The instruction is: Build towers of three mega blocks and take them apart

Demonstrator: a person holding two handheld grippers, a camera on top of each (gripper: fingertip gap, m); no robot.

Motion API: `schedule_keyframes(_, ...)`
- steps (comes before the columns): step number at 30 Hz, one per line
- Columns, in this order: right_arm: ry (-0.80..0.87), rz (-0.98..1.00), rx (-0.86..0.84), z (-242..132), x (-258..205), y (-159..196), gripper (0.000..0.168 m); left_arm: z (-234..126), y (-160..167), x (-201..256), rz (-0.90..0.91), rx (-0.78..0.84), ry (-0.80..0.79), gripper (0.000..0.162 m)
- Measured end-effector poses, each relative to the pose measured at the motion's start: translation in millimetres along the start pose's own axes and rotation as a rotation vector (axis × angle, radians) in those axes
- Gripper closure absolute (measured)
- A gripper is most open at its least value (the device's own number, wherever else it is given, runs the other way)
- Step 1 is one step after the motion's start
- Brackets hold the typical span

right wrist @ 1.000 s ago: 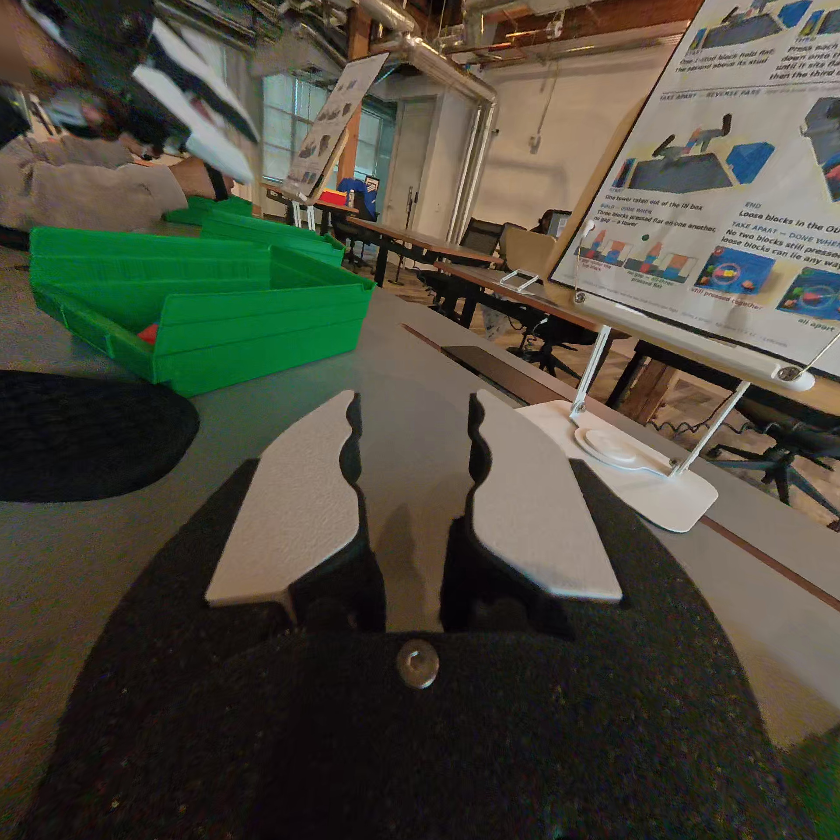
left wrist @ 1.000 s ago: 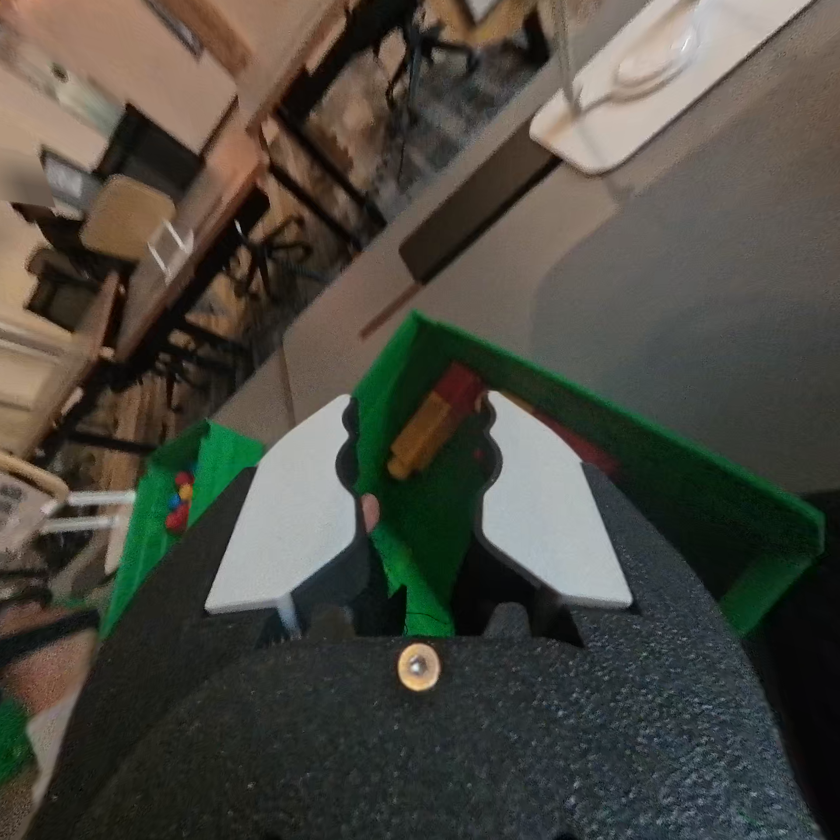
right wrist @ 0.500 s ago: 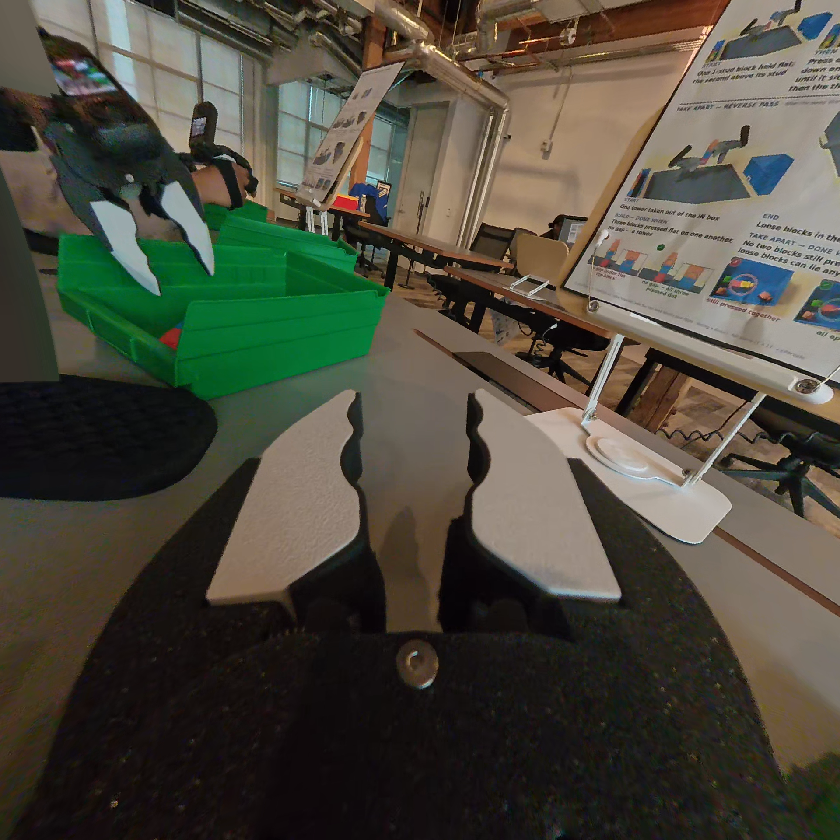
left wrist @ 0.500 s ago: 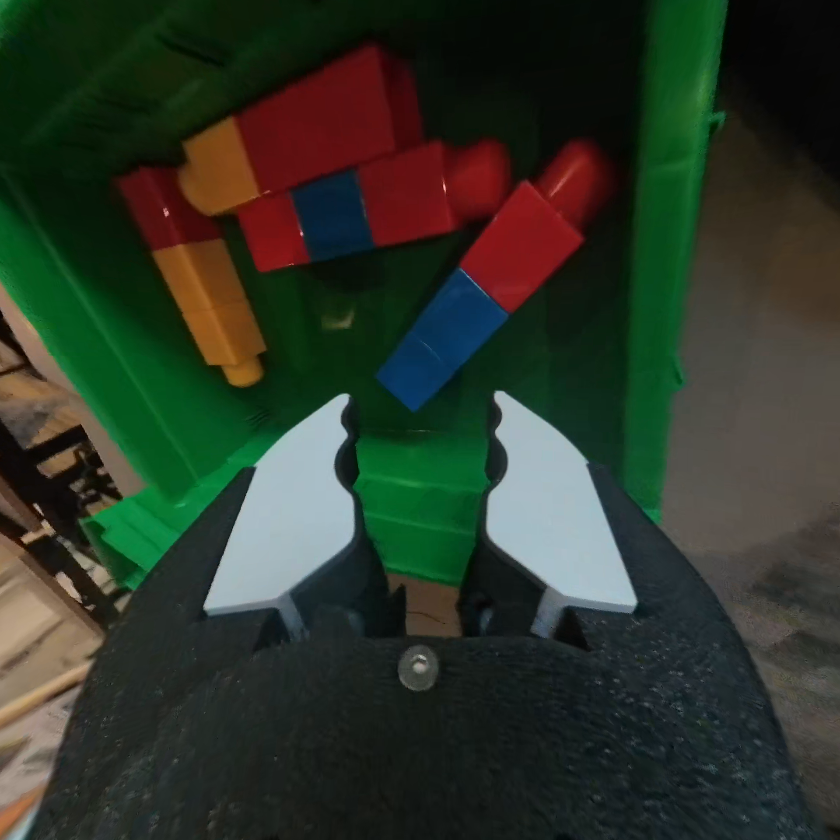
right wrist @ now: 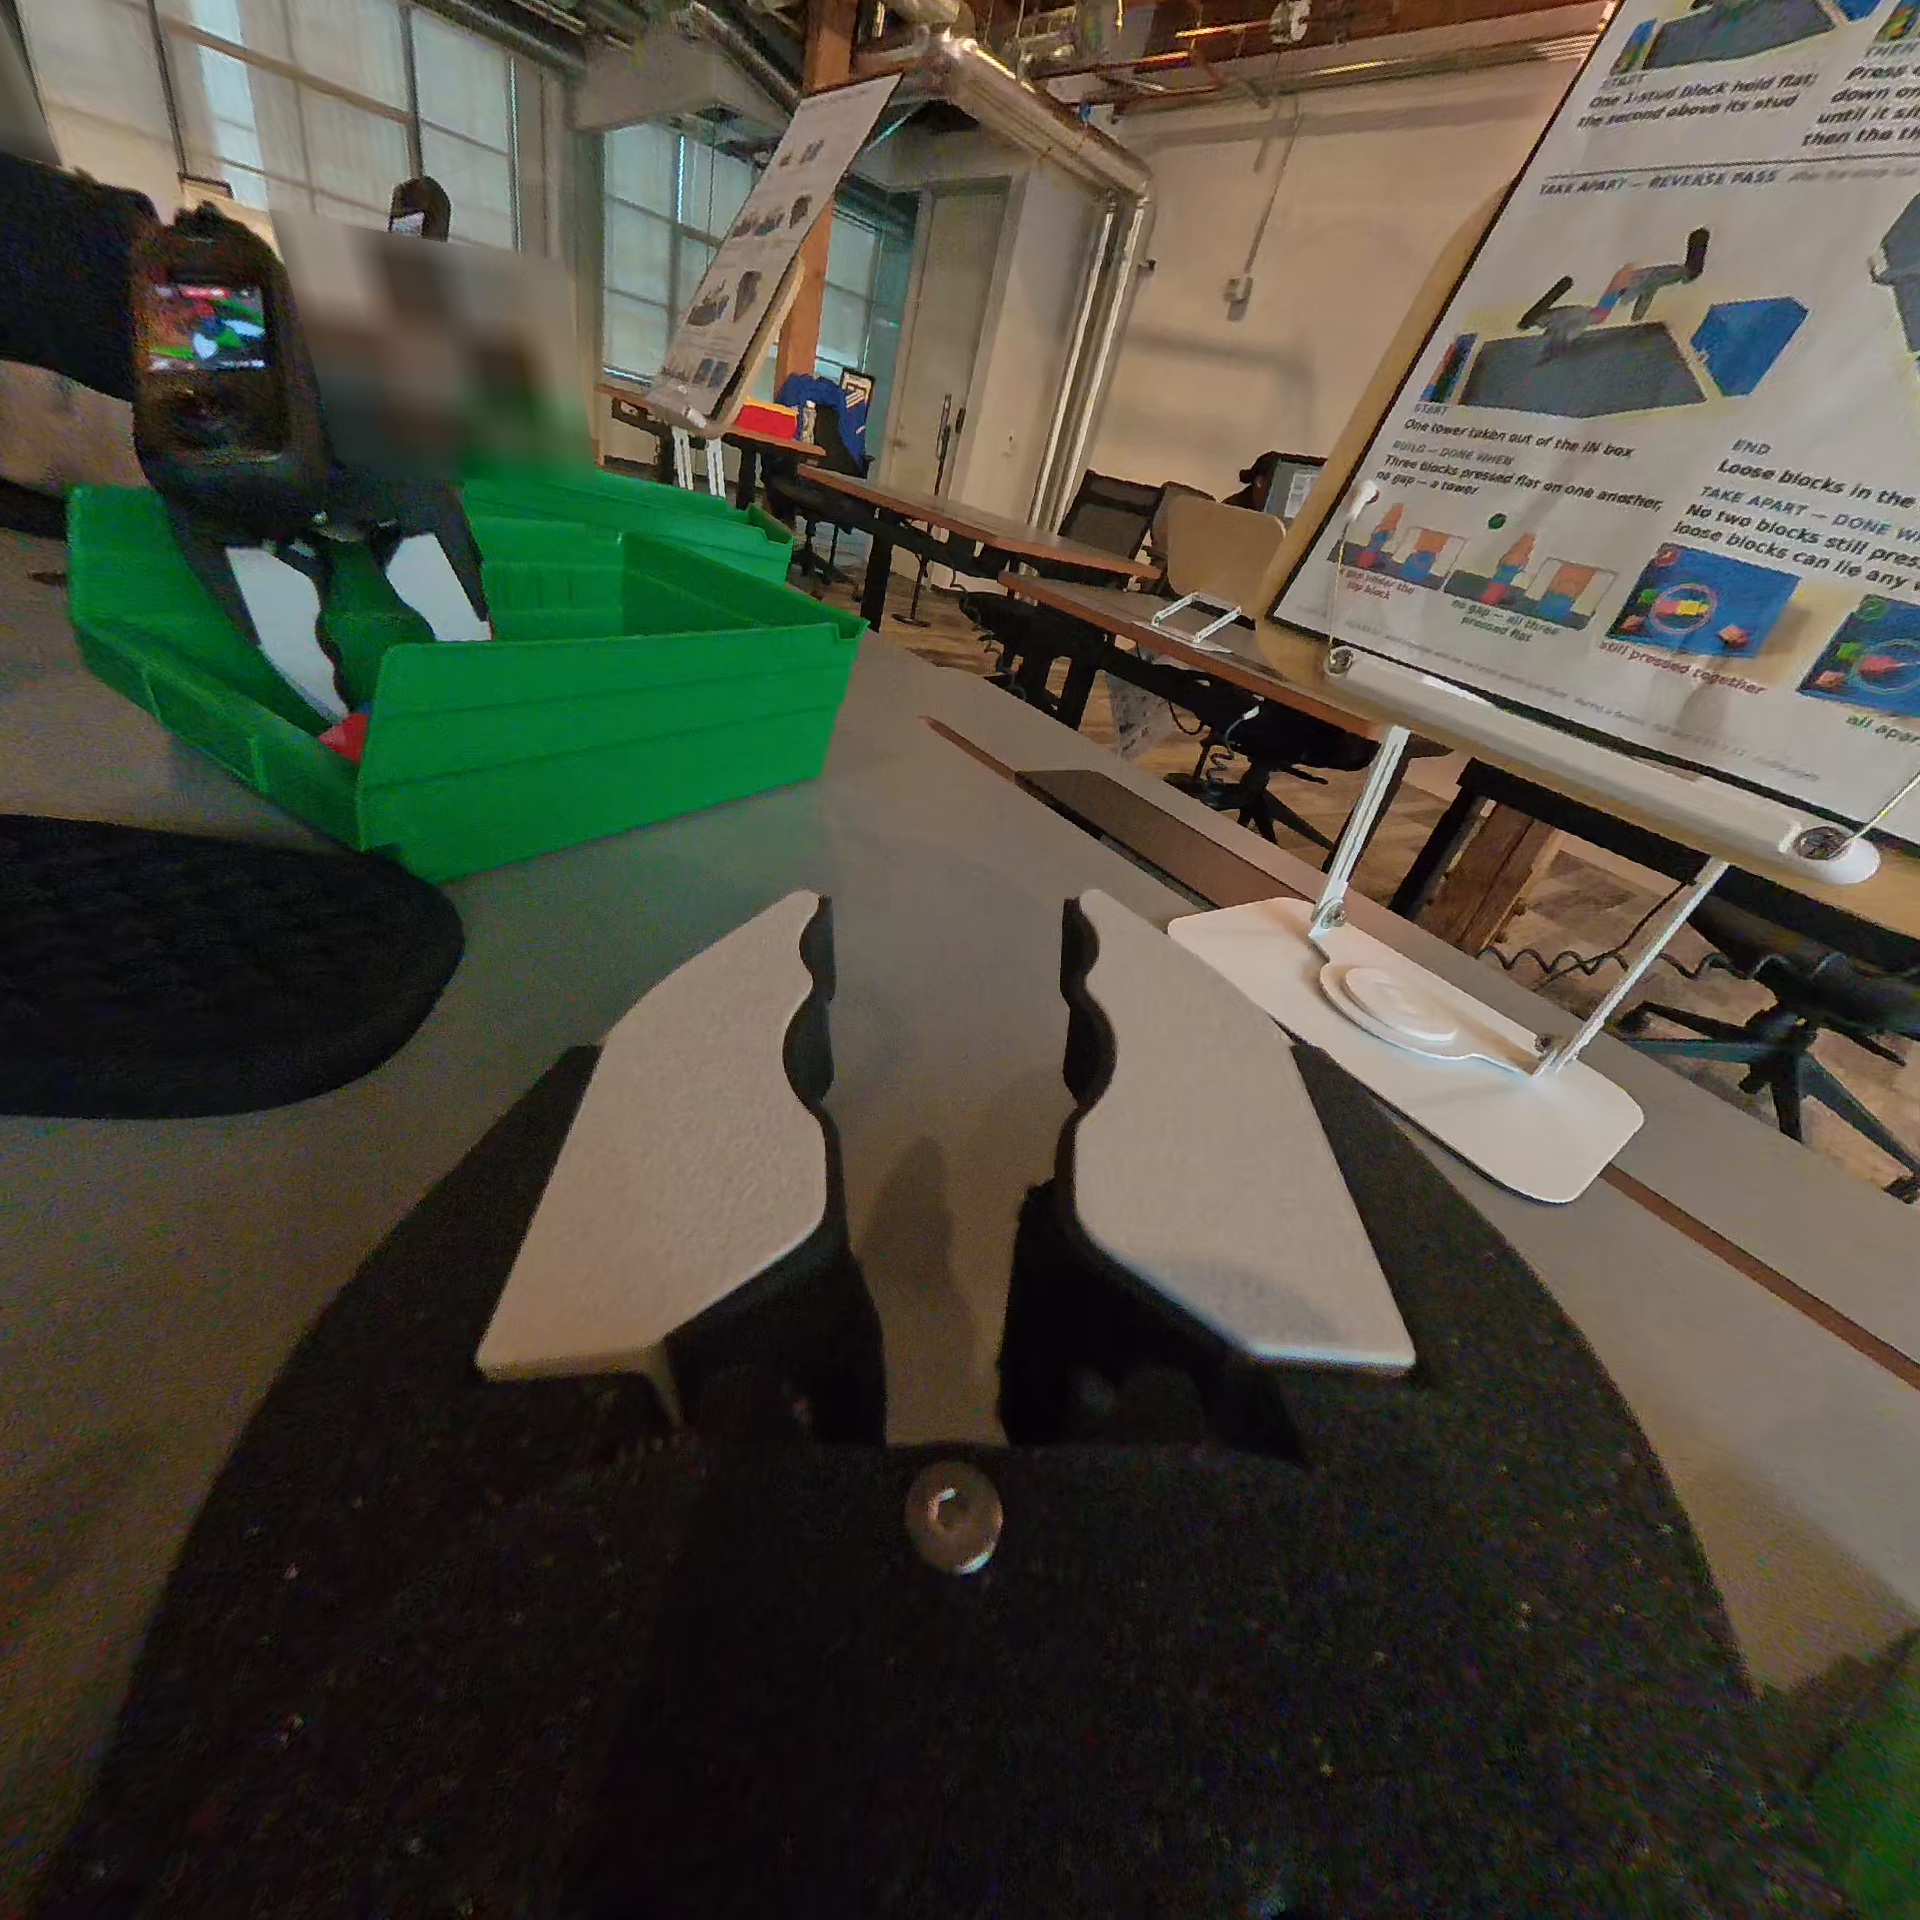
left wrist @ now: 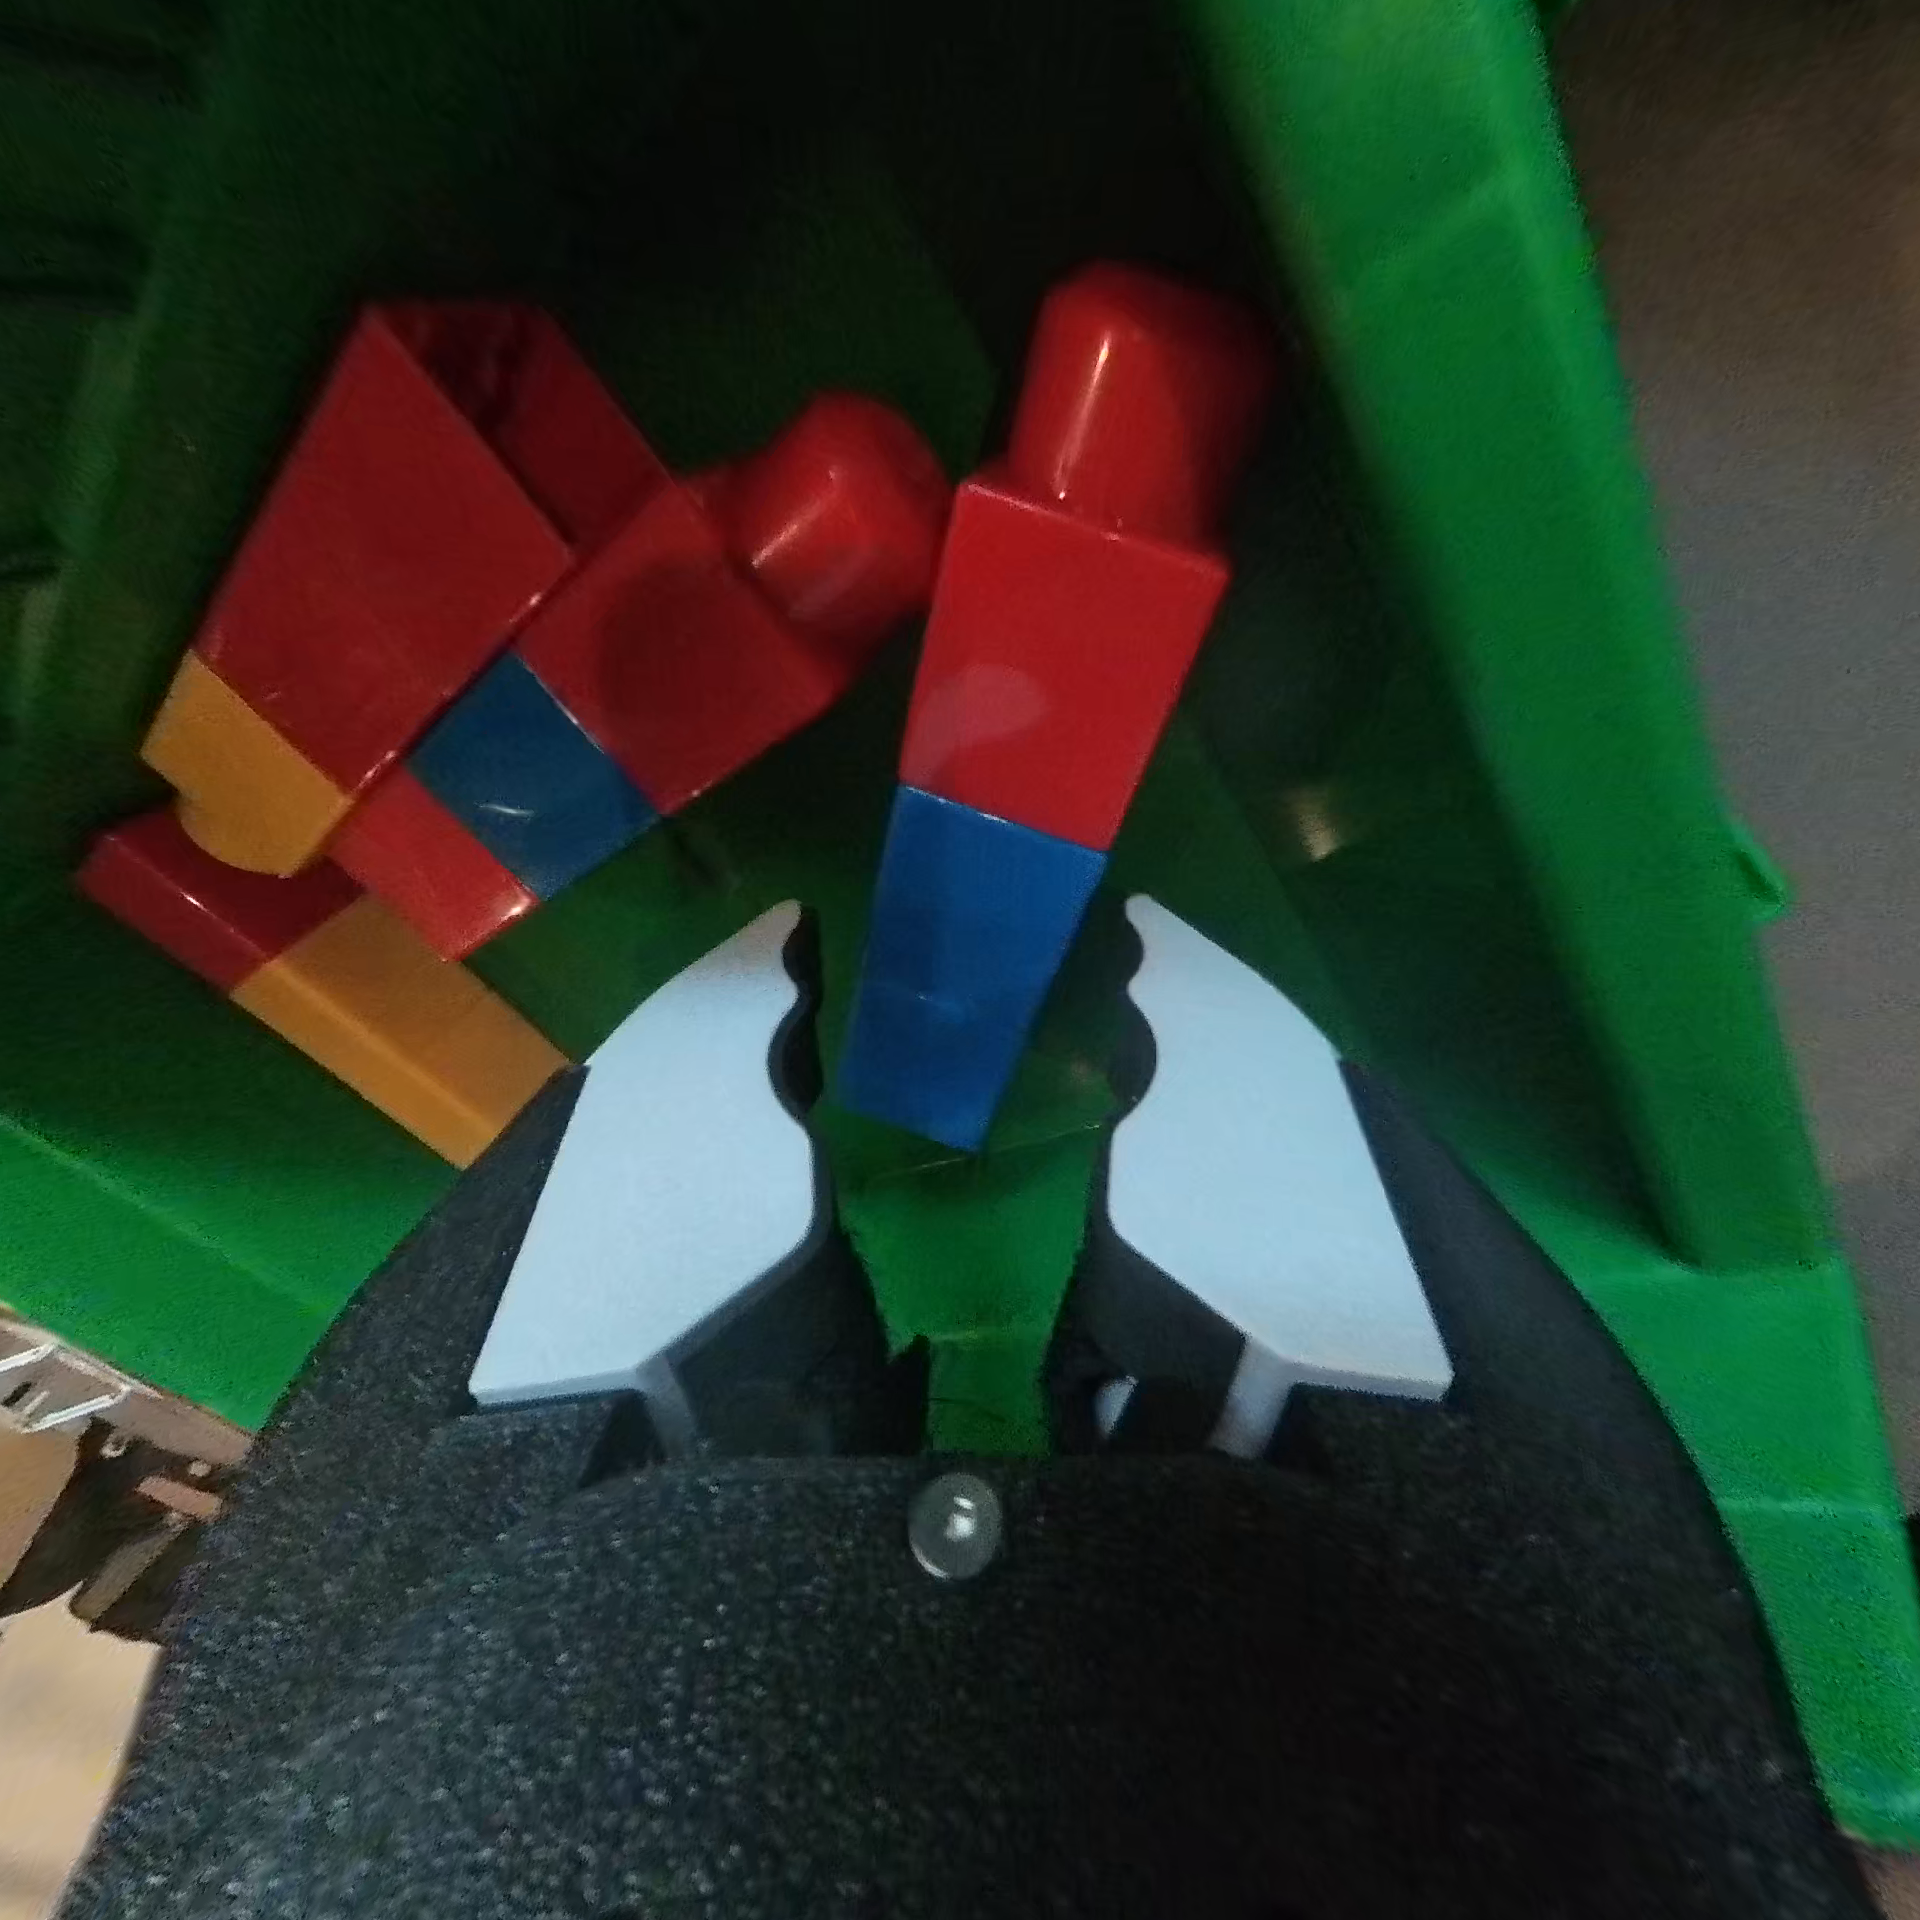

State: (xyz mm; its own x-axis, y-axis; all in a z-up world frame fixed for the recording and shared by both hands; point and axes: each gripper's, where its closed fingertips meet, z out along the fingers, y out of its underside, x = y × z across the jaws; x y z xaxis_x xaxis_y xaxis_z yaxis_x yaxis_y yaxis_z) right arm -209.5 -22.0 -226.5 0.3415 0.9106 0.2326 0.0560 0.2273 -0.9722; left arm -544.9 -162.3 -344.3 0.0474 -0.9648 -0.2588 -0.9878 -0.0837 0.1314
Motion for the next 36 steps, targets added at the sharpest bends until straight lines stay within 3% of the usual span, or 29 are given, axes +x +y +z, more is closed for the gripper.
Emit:
schedule_keyframes(4,0.003,0.004,0.001,0,1,0,0.127,6,0,-1,0.000,0.005,-0.005,0.120)
schedule_keyframes(10,-0.009,-0.006,-0.010,1,-2,2,0.127,2,3,-2,-0.062,0.003,0.019,0.122)
schedule_keyframes(15,-0.033,-0.012,-0.023,3,-7,3,0.127,-29,12,-30,-0.247,0.048,-0.149,0.123)
schedule_keyframes(19,-0.058,-0.032,-0.042,5,-12,6,0.127,-69,8,-62,-0.387,0.128,-0.376,0.123)
schedule_keyframes(25,-0.102,-0.111,-0.094,11,-24,5,0.126,-116,-48,-90,-0.492,0.321,-0.607,0.123)
schedule_keyframes(36,-0.242,-0.543,-0.227,32,-67,-32,0.107,-122,-150,-100,-0.409,0.378,-0.634,0.123)
